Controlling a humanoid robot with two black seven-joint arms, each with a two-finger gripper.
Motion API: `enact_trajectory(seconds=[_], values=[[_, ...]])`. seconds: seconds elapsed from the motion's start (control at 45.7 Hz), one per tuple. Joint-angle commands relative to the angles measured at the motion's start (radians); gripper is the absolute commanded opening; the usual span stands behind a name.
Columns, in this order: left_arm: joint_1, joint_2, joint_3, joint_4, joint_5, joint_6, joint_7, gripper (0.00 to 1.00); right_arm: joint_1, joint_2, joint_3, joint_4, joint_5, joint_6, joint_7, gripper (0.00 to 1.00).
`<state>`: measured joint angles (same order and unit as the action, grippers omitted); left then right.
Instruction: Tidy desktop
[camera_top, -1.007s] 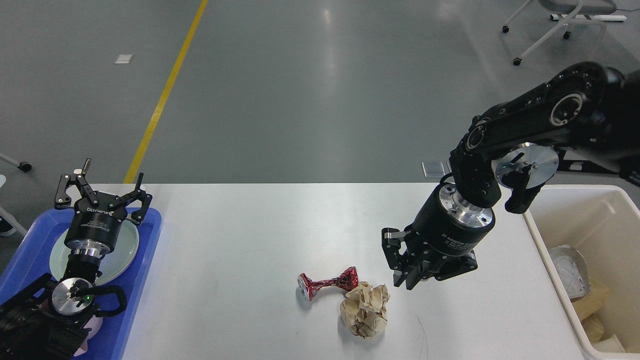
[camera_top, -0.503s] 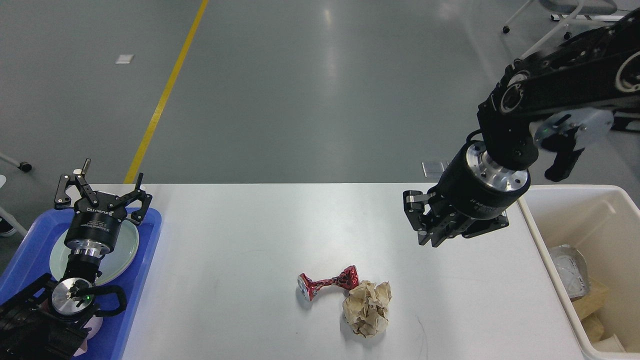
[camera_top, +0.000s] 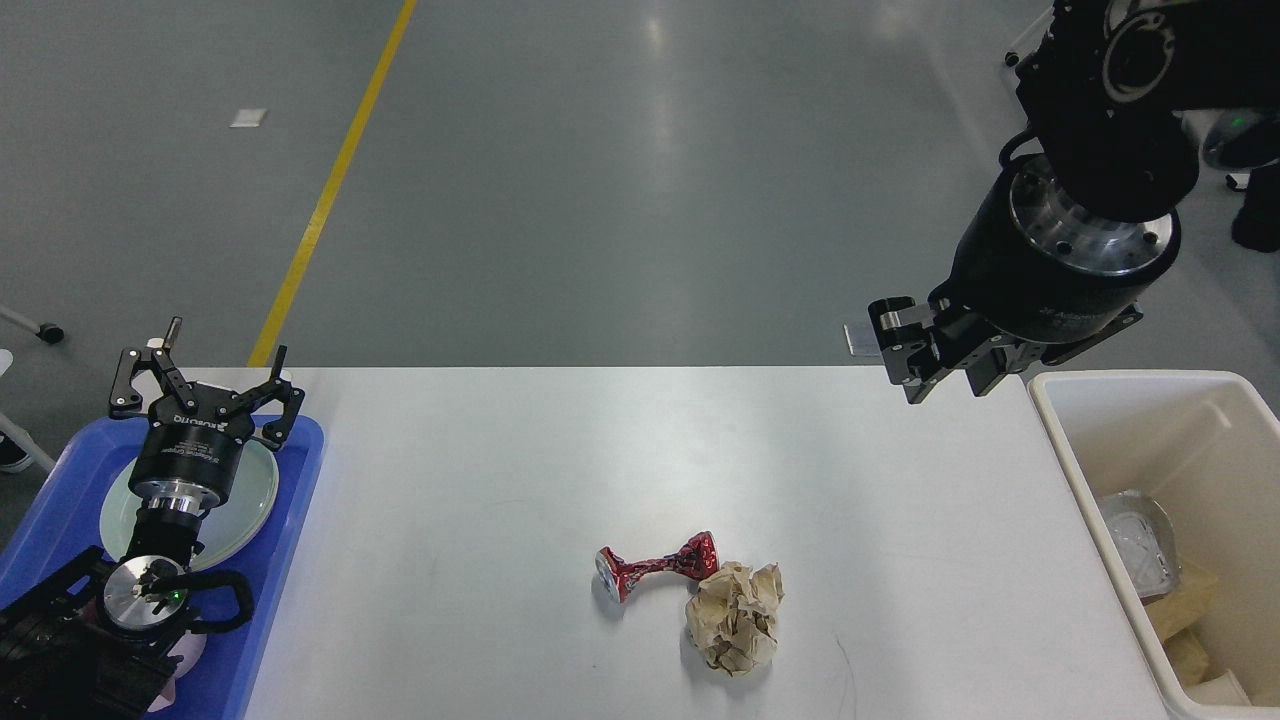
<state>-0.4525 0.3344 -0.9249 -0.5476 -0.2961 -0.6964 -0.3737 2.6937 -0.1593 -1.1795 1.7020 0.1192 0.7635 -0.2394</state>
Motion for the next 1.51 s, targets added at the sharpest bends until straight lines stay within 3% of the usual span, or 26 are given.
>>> enact_trajectory(seconds=[0.0,0.613,0.744,0.832,0.941,1.05,1.138,1.247,1.488], values=[[0.0,0.0,0.0,0.0,0.0,0.0,-0.001,0.98,0.002,-0.002,0.0,-0.002,-0.009,-0.001,-0.001,1.0],[0.0,0.0,0.0,0.0,0.0,0.0,-0.001,0.98,-0.011,0.0,0.018,-0.001,0.02,-0.001,0.006,1.0],[0.0,0.0,0.0,0.0,0.0,0.0,-0.001,0.98,-0.101,0.003,0.043,-0.001,0.02,-0.015,0.006,1.0],[0.0,0.0,0.0,0.0,0.0,0.0,-0.001,0.98,-0.233,0.003,0.124,-0.001,0.031,-0.085,0.005,1.0],[0.0,0.0,0.0,0.0,0.0,0.0,-0.001,0.98,-0.429,0.02,0.218,-0.004,0.017,-0.246,-0.001,1.0],[0.0,0.0,0.0,0.0,0.0,0.0,-0.001,0.98,-0.603,0.125,0.242,-0.033,0.014,-0.473,-0.003,1.0],[0.0,0.0,0.0,0.0,0.0,0.0,-0.001,0.98,-0.69,0.182,0.247,-0.05,0.011,-0.581,-0.001,1.0],[0.0,0.0,0.0,0.0,0.0,0.0,-0.001,0.98,-0.79,0.247,0.25,-0.122,0.025,-0.647,-0.001,1.0],[0.0,0.0,0.0,0.0,0.0,0.0,-0.001,0.98,-1.011,0.291,0.325,-0.304,0.023,-0.659,-0.003,1.0]])
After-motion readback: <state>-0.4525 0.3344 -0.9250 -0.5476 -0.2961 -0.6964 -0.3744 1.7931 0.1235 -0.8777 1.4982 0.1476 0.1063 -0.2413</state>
